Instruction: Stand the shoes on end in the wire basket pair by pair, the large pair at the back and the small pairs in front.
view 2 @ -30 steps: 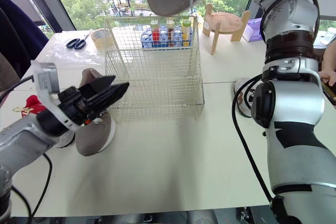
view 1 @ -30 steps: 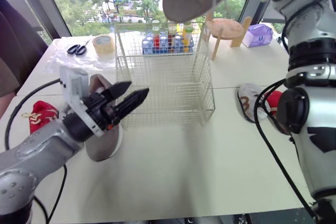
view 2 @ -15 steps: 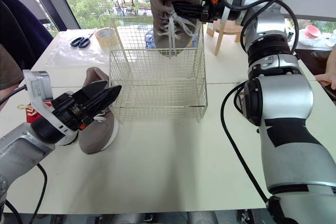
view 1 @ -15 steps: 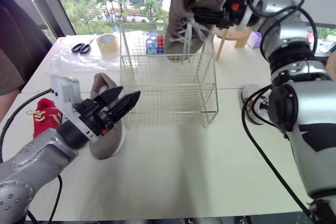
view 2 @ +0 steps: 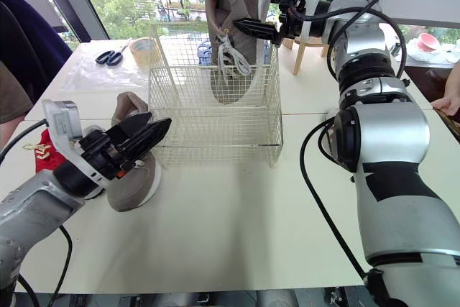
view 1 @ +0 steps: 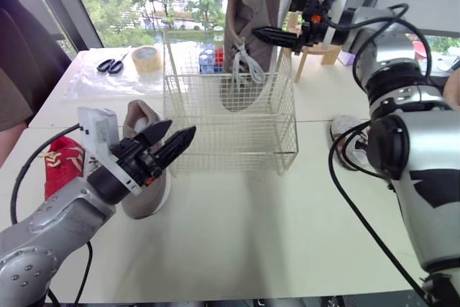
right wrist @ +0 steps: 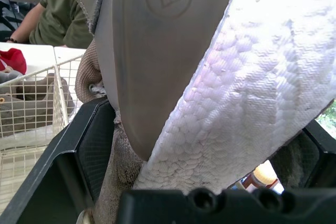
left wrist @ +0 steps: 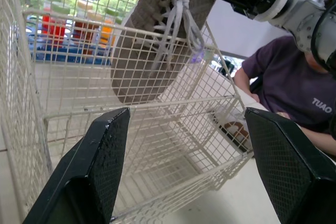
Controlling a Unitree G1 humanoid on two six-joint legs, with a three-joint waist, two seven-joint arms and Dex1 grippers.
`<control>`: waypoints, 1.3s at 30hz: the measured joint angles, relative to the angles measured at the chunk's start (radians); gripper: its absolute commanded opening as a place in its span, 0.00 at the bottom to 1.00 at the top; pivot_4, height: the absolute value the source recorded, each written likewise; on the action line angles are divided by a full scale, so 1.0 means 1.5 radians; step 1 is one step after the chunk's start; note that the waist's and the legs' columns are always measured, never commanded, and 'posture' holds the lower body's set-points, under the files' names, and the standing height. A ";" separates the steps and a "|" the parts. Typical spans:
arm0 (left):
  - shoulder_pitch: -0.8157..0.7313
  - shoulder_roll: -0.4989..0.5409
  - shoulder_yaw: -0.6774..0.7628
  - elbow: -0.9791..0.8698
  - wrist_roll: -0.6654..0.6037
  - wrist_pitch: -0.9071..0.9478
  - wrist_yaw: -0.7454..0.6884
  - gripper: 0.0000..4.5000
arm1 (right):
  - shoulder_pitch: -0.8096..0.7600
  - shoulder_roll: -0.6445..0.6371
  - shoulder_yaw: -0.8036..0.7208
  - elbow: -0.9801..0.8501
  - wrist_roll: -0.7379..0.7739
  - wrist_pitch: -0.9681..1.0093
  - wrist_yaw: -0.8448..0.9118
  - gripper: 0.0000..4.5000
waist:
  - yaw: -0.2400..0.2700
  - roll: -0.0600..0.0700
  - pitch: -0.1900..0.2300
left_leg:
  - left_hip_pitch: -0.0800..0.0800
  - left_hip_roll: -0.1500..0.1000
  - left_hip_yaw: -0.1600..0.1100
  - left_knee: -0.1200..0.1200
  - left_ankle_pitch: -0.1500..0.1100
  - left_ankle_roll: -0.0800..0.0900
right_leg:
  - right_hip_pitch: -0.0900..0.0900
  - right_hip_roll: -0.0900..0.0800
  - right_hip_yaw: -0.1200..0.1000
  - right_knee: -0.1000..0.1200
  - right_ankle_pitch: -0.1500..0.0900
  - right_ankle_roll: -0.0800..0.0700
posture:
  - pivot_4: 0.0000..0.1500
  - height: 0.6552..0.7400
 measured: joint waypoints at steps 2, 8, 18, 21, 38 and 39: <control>0.000 0.000 0.000 0.005 0.001 0.000 -0.004 0.80 | 0.000 -0.014 -0.001 -0.001 -0.002 0.003 0.027 0.96 | 0.000 0.000 0.000 | 0.000 0.000 0.000 0.000 0.000 0.000 | 0.000 0.000 0.000 0.000 0.000 0.000 | 1.00 1.00; -0.017 0.000 -0.012 0.029 0.005 0.001 -0.018 0.80 | 0.000 -0.042 -0.019 -0.003 -0.002 0.026 0.064 0.96 | -0.001 0.000 0.000 | 0.000 0.000 0.000 0.000 0.000 0.000 | 0.000 0.001 0.000 0.000 0.000 0.000 | 1.00 1.00; -0.028 0.000 -0.037 0.050 0.021 0.006 -0.041 0.80 | 0.021 -0.044 0.032 -0.023 -0.070 -0.031 0.102 0.96 | -0.002 0.000 0.000 | 0.000 0.001 0.000 0.000 0.000 -0.001 | 0.000 0.003 0.000 0.001 0.000 0.000 | 1.00 1.00; -0.028 -0.004 -0.038 0.055 0.022 0.006 -0.041 0.80 | 0.027 -0.051 0.042 -0.026 -0.087 -0.056 0.103 0.96 | -0.001 0.000 0.000 | 0.000 0.001 0.000 0.000 0.000 -0.001 | 0.000 0.003 0.000 0.001 0.000 0.000 | 1.00 1.00; -0.030 -0.008 -0.001 0.071 -0.011 0.008 -0.010 0.85 | 0.088 -0.191 0.008 -0.037 -0.074 0.028 0.116 0.99 | 0.001 0.000 0.000 | 0.001 0.001 0.000 0.000 0.001 -0.001 | 0.000 0.003 0.001 0.001 0.000 0.000 | 1.00 1.00; -0.038 -0.005 0.018 0.082 -0.025 0.004 0.005 0.91 | 0.093 -0.206 -0.011 -0.044 -0.060 0.046 0.111 1.00 | 0.002 0.000 0.000 | 0.001 0.001 0.000 0.000 0.001 -0.001 | 0.000 0.003 0.001 0.001 0.000 0.000 | 1.00 1.00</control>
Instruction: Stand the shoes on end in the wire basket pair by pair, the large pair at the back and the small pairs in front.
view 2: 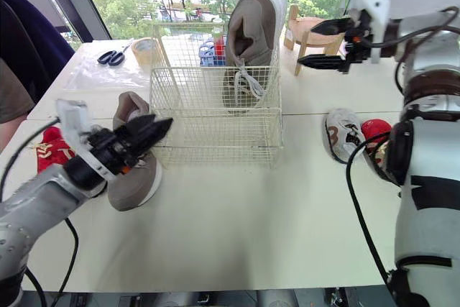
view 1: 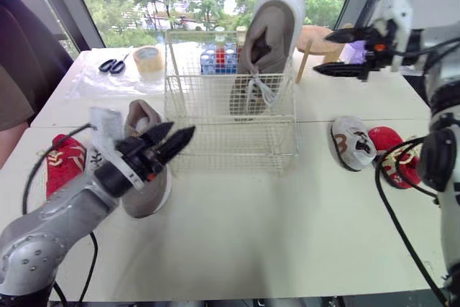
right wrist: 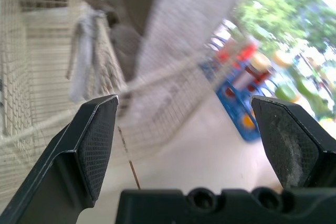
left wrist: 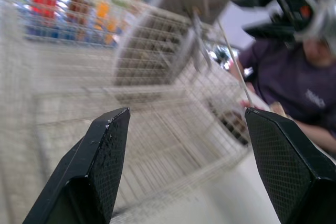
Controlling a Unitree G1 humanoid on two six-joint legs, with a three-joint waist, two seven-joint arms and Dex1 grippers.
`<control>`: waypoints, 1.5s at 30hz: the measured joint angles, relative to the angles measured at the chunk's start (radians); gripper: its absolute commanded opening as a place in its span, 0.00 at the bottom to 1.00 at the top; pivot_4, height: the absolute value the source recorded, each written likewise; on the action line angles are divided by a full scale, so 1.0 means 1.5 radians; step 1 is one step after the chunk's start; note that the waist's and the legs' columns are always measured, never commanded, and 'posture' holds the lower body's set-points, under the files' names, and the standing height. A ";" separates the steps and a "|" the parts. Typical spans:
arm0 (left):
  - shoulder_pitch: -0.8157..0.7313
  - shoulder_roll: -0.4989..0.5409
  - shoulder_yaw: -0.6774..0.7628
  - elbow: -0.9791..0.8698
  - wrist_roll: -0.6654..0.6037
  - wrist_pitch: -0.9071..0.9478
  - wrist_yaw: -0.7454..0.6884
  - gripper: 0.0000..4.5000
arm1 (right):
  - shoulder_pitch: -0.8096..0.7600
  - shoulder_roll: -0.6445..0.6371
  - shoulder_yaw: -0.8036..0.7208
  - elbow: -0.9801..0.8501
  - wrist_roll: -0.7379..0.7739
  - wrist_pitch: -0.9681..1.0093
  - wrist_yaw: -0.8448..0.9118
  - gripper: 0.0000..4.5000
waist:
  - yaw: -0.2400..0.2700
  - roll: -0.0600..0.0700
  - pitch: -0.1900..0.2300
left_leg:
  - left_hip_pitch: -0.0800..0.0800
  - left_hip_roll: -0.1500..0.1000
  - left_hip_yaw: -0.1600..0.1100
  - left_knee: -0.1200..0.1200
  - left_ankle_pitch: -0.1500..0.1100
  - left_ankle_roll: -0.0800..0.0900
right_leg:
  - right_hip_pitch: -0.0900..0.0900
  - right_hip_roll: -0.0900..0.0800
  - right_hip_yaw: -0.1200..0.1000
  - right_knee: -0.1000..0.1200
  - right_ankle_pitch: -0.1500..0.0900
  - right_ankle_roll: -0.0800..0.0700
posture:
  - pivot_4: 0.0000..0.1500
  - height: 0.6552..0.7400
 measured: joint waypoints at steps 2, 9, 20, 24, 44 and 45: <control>-0.021 0.023 0.040 0.026 -0.025 -0.006 0.030 0.99 | 0.004 -0.026 -0.033 -0.023 0.030 0.034 -0.008 1.00 | -0.001 0.000 0.000 | 0.000 0.000 0.000 0.000 0.000 0.000 | 0.000 0.000 0.000 0.000 0.000 0.000 | 1.00 1.00; -0.211 0.229 0.045 0.262 -0.013 0.115 0.170 0.99 | 0.143 -0.041 -0.072 -0.436 0.199 0.318 0.056 1.00 | -0.005 0.002 -0.001 | 0.004 0.001 0.000 -0.001 -0.002 0.004 | 0.002 0.002 0.000 0.002 0.000 0.000 | 1.00 1.00; -0.521 0.205 -0.184 0.638 0.215 0.345 0.107 0.99 | 0.401 -0.053 0.008 -1.006 0.386 0.577 0.017 1.00 | 0.009 -0.003 -0.002 | 0.005 -0.002 -0.001 0.001 -0.002 0.004 | 0.005 0.002 -0.001 0.001 0.000 0.000 | 1.00 1.00; -0.594 0.140 -0.245 0.776 0.333 0.351 -0.032 0.99 | 0.438 -0.056 0.059 -1.047 0.362 0.551 -0.014 1.00 | 0.010 -0.003 -0.002 | 0.005 -0.003 -0.001 0.001 -0.002 0.005 | 0.005 0.002 -0.001 0.002 0.000 0.000 | 1.00 1.00; -0.789 0.049 -0.305 1.076 0.736 0.290 -0.340 0.92 | 0.510 -0.081 0.089 -1.093 0.305 0.493 -0.120 1.00 | 0.012 -0.006 0.000 | -0.001 -0.001 -0.002 0.010 -0.004 0.009 | 0.004 0.002 -0.002 0.002 0.001 0.002 | 1.00 1.00; -0.795 0.051 -0.296 1.072 0.743 0.293 -0.338 0.97 | 0.510 -0.081 0.087 -1.094 0.308 0.494 -0.122 1.00 | 0.012 -0.006 0.000 | -0.001 0.000 -0.002 0.010 -0.004 0.009 | 0.004 0.002 -0.002 0.002 0.001 0.002 | 1.00 1.00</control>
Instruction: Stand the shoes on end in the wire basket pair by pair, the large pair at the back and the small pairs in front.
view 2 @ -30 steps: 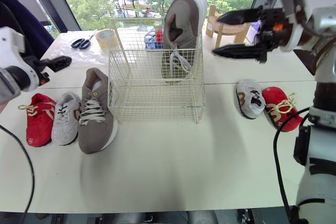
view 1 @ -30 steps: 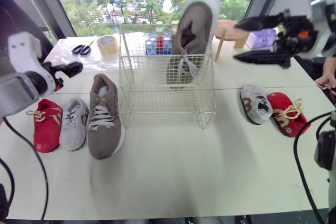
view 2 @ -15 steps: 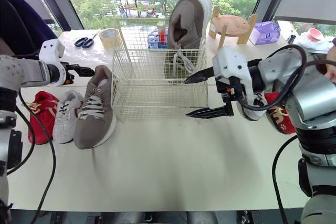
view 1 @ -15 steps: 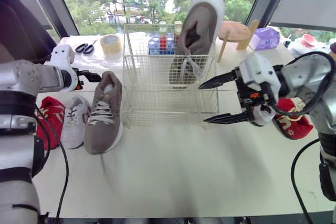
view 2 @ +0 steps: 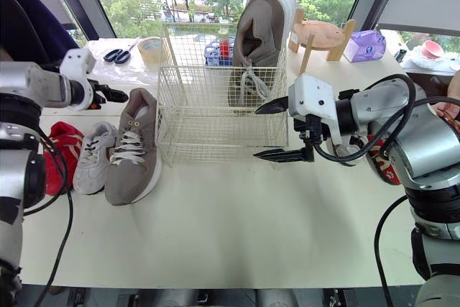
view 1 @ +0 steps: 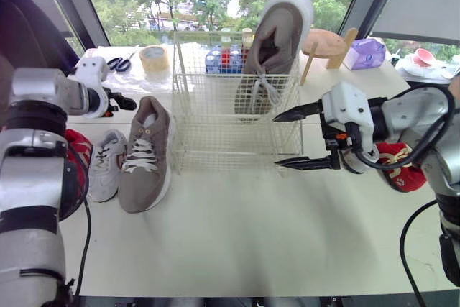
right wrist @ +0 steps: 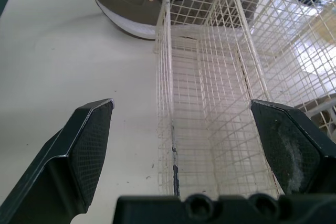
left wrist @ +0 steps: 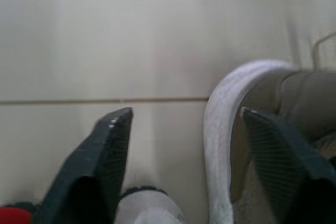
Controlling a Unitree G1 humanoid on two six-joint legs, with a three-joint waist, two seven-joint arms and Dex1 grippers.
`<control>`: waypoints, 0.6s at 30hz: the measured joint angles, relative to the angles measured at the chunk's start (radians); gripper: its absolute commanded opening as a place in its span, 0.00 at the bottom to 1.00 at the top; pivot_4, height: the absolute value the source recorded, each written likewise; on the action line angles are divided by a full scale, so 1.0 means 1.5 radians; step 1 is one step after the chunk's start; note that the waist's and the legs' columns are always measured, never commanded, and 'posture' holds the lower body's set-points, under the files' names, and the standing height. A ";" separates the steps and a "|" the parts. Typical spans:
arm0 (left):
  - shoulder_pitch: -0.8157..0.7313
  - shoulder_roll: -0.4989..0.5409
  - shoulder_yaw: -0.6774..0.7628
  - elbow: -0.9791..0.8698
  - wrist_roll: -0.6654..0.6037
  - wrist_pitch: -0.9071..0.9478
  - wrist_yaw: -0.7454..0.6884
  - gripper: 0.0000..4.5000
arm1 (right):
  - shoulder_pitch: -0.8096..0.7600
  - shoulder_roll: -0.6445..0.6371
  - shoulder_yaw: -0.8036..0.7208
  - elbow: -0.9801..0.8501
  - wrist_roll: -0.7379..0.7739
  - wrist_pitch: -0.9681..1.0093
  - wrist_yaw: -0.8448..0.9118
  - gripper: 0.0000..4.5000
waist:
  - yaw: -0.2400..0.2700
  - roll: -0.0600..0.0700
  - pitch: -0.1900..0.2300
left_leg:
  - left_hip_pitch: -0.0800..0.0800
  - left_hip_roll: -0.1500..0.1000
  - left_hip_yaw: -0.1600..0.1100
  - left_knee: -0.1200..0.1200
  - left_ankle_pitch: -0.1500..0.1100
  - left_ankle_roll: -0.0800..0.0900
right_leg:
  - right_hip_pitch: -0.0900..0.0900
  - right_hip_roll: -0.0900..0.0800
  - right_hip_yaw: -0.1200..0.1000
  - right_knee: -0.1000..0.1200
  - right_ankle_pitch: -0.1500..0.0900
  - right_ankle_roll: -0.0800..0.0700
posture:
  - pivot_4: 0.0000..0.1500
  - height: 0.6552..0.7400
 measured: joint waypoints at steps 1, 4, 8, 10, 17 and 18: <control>-0.006 0.001 0.014 -0.005 0.004 0.008 0.004 0.99 | 0.000 -0.001 0.000 0.000 0.004 0.001 -0.002 1.00 | 0.000 0.000 0.000 | 0.000 0.000 0.000 0.000 0.000 0.000 | 0.000 0.000 0.000 0.000 0.000 0.000 | 1.00 1.00; -0.024 0.004 0.050 -0.025 0.008 0.049 0.002 0.99 | 0.000 -0.002 0.000 0.001 0.005 0.000 -0.009 1.00 | 0.001 0.000 0.000 | 0.000 0.000 0.000 0.000 0.000 0.000 | 0.000 0.000 0.000 0.000 0.000 0.000 | 1.00 1.00; -0.031 -0.002 0.075 -0.081 -0.002 0.117 -0.020 0.99 | 0.000 0.001 0.003 0.011 0.003 -0.008 -0.016 1.00 | 0.001 0.000 0.000 | 0.000 0.000 0.000 0.000 0.000 0.000 | 0.000 0.000 0.000 0.000 0.000 0.000 | 1.00 1.00; -0.023 -0.011 0.078 -0.106 -0.001 0.133 -0.027 0.99 | 0.000 0.005 0.008 0.013 0.001 -0.013 -0.022 1.00 | 0.000 0.000 0.000 | 0.000 0.000 0.000 0.000 0.000 0.000 | 0.000 0.000 0.000 0.000 0.000 0.000 | 1.00 1.00; 0.003 -0.042 0.076 -0.076 0.033 0.091 -0.035 0.99 | 0.000 0.011 0.012 0.011 0.001 -0.015 -0.039 1.00 | -0.002 0.000 0.000 | 0.000 0.000 0.000 0.000 0.000 0.000 | 0.000 0.000 0.000 0.000 0.000 0.000 | 1.00 1.00; 0.000 -0.049 0.076 -0.054 0.044 0.067 -0.039 0.99 | 0.000 0.011 0.012 0.011 0.002 -0.014 -0.044 1.00 | -0.001 0.001 0.000 | 0.000 0.000 0.000 0.000 0.000 0.000 | 0.000 0.000 0.000 0.001 0.000 0.000 | 1.00 1.00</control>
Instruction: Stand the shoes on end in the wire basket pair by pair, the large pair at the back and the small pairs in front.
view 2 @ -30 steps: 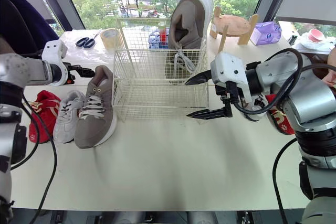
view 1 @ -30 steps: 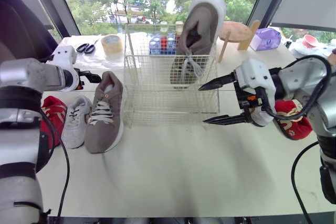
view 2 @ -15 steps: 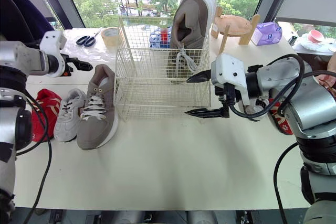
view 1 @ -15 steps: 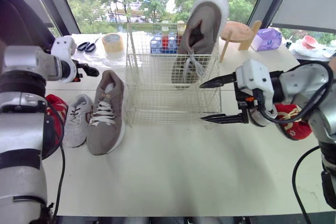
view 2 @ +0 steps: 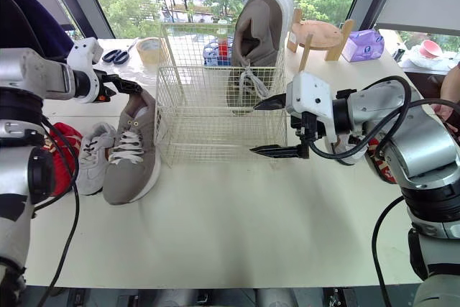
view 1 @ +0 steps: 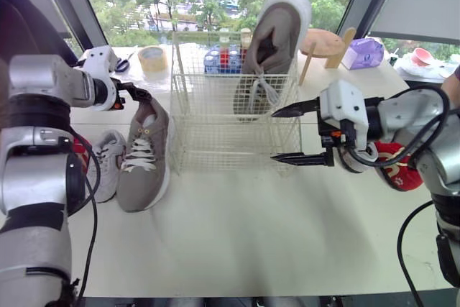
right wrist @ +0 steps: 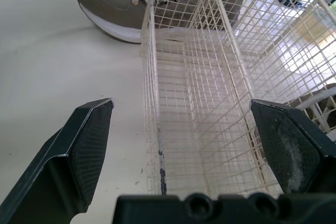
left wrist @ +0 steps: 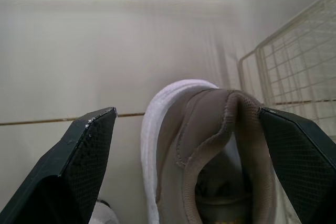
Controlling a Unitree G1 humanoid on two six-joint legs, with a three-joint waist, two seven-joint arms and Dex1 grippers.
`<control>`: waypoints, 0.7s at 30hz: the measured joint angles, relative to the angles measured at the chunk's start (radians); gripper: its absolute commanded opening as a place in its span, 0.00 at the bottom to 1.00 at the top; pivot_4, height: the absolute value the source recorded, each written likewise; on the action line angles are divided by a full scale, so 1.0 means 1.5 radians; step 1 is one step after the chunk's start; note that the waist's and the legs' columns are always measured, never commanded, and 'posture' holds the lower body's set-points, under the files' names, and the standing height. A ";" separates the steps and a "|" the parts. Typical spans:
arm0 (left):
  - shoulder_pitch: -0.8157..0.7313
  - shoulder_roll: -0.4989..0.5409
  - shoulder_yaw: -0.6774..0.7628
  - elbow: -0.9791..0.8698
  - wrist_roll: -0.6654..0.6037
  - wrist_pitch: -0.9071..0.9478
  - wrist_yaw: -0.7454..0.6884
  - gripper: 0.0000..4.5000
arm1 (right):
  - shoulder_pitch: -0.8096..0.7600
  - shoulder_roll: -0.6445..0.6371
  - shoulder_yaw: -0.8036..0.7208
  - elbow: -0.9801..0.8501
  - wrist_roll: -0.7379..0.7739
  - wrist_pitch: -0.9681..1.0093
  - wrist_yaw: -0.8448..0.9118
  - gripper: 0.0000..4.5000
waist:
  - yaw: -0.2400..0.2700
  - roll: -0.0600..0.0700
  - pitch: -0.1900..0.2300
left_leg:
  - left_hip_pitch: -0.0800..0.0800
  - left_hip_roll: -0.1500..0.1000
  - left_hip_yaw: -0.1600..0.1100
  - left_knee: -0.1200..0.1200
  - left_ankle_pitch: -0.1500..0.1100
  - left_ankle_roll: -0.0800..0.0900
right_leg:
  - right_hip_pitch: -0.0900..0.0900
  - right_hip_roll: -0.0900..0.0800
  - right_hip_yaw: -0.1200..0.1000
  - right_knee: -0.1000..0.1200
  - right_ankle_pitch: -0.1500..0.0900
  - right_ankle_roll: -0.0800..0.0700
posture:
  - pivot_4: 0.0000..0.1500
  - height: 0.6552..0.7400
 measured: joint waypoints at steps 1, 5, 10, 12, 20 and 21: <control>-0.001 -0.011 -0.002 0.025 0.012 -0.022 -0.004 0.99 | 0.000 0.000 0.000 0.000 0.002 0.001 -0.004 1.00 | 0.001 0.000 0.000 | 0.000 0.000 0.000 0.000 0.000 0.000 | 0.000 0.000 0.000 0.000 0.000 0.000 | 1.00 1.00; 0.011 -0.052 -0.016 0.125 0.046 -0.065 -0.020 0.99 | 0.001 0.001 0.000 -0.003 0.003 0.002 -0.016 1.00 | 0.004 -0.001 0.000 | 0.000 -0.002 0.000 0.001 0.000 0.000 | 0.000 0.000 0.000 0.000 0.000 0.000 | 1.00 1.00; 0.003 -0.059 -0.017 0.183 0.086 -0.117 -0.041 0.99 | 0.015 0.000 -0.002 -0.013 0.005 0.008 -0.027 1.00 | 0.004 -0.001 0.000 | 0.000 -0.001 0.000 0.001 0.000 0.000 | 0.000 0.000 0.000 0.000 0.000 0.000 | 1.00 1.00; 0.000 -0.060 -0.017 0.195 0.096 -0.124 -0.053 0.93 | 0.019 0.000 -0.003 -0.014 0.009 0.010 -0.031 1.00 | 0.004 -0.001 0.000 | 0.000 -0.002 0.000 0.001 0.000 0.000 | 0.000 0.000 0.000 0.000 0.000 0.000 | 1.00 1.00; -0.007 -0.074 -0.012 0.210 0.124 -0.159 -0.057 0.22 | 0.019 0.000 -0.004 -0.015 0.010 0.010 -0.036 1.00 | 0.003 -0.001 0.000 | 0.000 -0.001 0.000 0.001 0.000 0.000 | 0.000 0.000 0.000 0.000 0.000 0.001 | 1.00 1.00; -0.007 -0.071 -0.009 0.213 0.126 -0.161 -0.052 0.15 | 0.019 0.000 -0.004 -0.014 0.010 0.010 -0.036 1.00 | 0.003 -0.001 0.000 | 0.000 -0.001 0.000 0.001 0.000 0.000 | 0.000 0.000 0.000 0.000 0.000 0.001 | 1.00 1.00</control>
